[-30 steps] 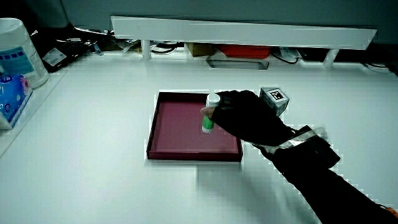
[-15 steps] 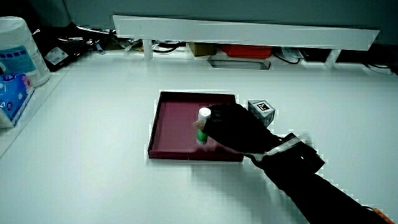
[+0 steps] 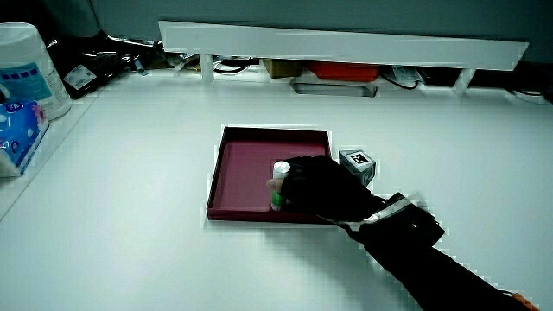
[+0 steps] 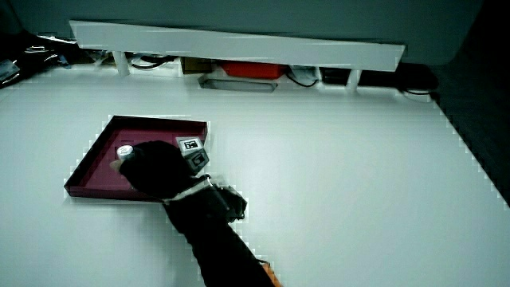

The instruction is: Place glue stick

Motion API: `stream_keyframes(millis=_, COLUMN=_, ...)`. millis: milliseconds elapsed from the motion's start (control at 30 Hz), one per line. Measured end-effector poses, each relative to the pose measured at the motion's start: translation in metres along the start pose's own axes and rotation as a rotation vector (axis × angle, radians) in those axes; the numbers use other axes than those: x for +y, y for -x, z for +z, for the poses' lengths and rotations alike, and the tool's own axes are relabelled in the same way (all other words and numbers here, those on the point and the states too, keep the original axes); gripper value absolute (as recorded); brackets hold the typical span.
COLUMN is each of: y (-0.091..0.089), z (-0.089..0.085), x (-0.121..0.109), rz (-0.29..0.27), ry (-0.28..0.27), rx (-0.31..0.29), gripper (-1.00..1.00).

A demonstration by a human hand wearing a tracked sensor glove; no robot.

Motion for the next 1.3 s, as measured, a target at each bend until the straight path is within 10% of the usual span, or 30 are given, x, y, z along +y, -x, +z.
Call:
stream_keyframes(millis=733, y=0.003, z=0.003, x=-0.006, rz=0.009, ry=-0.003, rx=0.009, gripper=-0.62)
stream_keyframes(millis=1000, y=0.019, z=0.015, x=-0.018, rz=0.024, ry=0.058, rx=0.027, gripper=-0.92)
stream_keyframes(millis=1300, y=0.068, z=0.046, x=-0.048, rz=-0.025, ry=0.207, rx=-0.093, gripper=-1.0)
